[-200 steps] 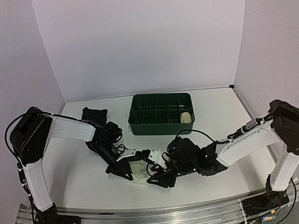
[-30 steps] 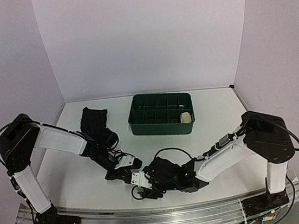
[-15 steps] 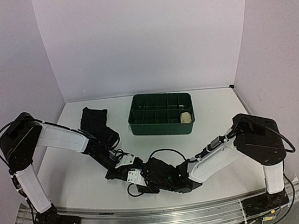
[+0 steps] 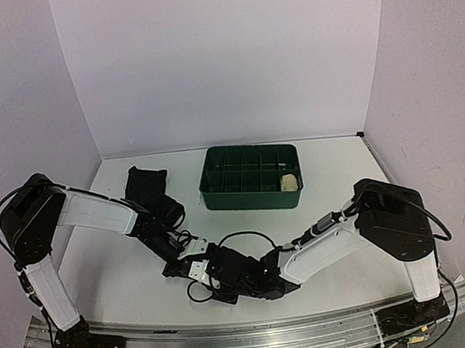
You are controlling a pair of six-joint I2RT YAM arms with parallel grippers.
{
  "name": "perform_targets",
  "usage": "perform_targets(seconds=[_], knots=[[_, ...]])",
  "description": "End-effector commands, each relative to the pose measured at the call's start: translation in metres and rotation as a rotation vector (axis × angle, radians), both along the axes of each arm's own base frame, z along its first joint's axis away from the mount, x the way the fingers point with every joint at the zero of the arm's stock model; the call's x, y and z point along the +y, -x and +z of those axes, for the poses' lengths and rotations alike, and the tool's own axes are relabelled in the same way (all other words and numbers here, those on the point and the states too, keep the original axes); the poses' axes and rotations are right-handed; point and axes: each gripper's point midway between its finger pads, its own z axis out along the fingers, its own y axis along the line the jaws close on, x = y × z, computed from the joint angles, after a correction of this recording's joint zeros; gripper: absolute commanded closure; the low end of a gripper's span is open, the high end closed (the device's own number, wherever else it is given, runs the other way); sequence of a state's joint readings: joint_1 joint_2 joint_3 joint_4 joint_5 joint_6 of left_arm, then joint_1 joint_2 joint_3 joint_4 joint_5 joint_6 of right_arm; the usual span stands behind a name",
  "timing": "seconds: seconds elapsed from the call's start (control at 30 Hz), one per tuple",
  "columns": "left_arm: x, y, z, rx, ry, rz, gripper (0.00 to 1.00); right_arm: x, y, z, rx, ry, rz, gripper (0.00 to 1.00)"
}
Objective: Roll the underwear
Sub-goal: Pick up the underwear from the center of the board.
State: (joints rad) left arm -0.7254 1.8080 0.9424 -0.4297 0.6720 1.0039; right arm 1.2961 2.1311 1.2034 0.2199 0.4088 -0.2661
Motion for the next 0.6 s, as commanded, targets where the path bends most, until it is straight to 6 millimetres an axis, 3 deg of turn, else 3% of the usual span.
perform_targets(seconds=[0.0,0.17,0.3,0.47,0.57], knots=[[-0.005,-0.006,0.025,0.065,0.041,0.022,0.59,-0.066,0.011,-0.045,0.156,0.230,-0.148,1.00],[0.011,-0.062,0.087,0.072,0.158,0.166,0.39,-0.079,-0.007,0.000,0.187,0.087,-0.365,1.00],[0.023,-0.089,0.136,0.020,0.221,0.235,0.34,-0.090,-0.053,0.070,0.278,-0.162,-0.604,1.00],[0.022,-0.107,0.186,-0.026,0.299,0.351,0.28,-0.105,-0.120,0.154,0.212,-0.347,-0.714,1.00],[0.020,-0.123,0.201,-0.008,0.325,0.477,0.26,-0.131,-0.161,0.174,0.179,-0.369,-0.833,1.00]])
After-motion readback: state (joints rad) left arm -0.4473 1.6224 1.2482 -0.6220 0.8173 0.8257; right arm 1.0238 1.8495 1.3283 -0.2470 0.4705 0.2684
